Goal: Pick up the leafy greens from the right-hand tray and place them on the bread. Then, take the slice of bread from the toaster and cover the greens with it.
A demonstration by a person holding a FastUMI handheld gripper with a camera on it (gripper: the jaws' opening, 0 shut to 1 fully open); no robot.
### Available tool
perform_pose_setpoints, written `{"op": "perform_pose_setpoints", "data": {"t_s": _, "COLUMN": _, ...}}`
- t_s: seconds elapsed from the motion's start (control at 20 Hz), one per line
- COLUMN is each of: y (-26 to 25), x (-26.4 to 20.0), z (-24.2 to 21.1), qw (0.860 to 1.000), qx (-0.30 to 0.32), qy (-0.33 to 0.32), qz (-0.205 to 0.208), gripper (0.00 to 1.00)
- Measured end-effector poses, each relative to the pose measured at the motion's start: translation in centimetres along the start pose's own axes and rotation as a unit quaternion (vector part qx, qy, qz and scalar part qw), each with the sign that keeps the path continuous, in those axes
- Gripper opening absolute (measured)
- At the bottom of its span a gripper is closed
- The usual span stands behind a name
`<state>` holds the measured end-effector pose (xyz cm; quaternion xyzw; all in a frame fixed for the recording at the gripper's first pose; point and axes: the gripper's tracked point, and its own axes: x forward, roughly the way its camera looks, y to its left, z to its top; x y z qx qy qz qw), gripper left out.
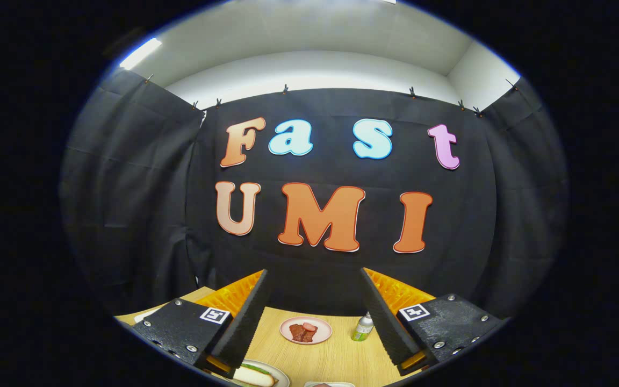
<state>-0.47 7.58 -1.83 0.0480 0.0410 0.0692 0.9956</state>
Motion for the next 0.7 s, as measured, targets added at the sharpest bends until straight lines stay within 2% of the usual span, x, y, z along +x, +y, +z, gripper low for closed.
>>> {"op": "perform_pose_setpoints", "data": {"t_s": 0.2, "y": -0.3, "x": 0.1, "z": 1.3, "qw": 1.000, "qx": -0.005, "qy": -0.019, "qz": -0.013, "gripper": 0.99}}
{"op": "perform_pose_setpoints", "data": {"t_s": 0.7, "y": 0.1, "x": 0.7, "z": 2.3, "qw": 0.999, "qx": -0.018, "qy": -0.046, "qz": -0.016, "gripper": 0.99}}
